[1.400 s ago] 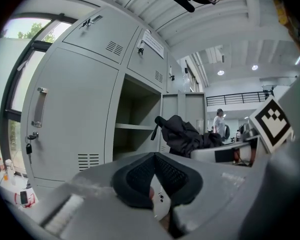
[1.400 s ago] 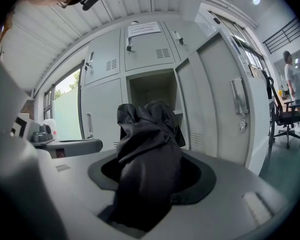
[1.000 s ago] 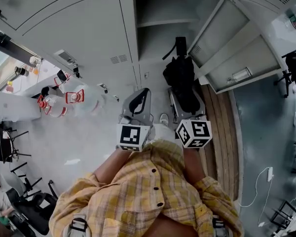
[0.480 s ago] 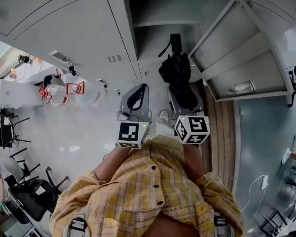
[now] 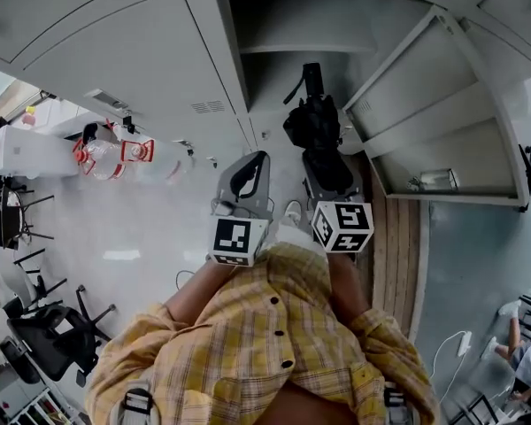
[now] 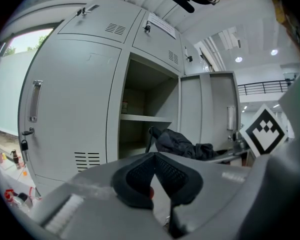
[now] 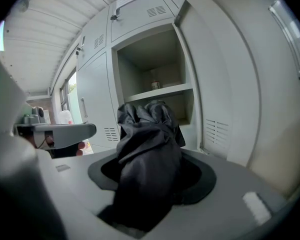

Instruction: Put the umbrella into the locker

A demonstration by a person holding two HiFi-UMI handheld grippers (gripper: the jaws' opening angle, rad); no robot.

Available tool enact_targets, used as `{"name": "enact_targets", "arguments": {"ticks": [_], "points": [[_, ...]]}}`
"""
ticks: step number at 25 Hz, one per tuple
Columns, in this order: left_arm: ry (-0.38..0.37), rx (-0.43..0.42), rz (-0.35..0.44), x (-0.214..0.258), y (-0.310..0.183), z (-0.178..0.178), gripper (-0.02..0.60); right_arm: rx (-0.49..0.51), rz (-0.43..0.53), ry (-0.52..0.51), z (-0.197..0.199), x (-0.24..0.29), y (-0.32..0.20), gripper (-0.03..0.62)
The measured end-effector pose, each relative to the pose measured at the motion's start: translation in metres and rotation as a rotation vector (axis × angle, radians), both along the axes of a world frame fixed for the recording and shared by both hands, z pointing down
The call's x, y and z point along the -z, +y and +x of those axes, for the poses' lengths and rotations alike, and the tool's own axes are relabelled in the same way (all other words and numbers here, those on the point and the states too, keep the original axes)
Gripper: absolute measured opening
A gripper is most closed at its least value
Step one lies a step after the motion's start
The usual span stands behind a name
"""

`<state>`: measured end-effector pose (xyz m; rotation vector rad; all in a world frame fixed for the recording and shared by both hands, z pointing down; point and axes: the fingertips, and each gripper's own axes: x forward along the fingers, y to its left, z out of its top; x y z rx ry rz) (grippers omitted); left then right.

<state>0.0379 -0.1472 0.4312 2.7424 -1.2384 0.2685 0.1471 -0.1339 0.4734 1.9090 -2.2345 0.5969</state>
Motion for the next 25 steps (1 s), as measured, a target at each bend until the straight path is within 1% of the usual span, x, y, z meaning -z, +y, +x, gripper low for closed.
{"name": "enact_targets", "arguments": {"ticks": [15,25], "points": [[-0.028,0.071,0.008,-0.004,-0.022,-0.007,0.004,0.053,-0.017,0.035,0.013,-0.022,-0.056,0.252],[-0.039,0.101,0.001,-0.009,-0.034,-0.012,0.005,0.056,0.02,0.056,0.022,-0.027,-0.102,0.253]]}}
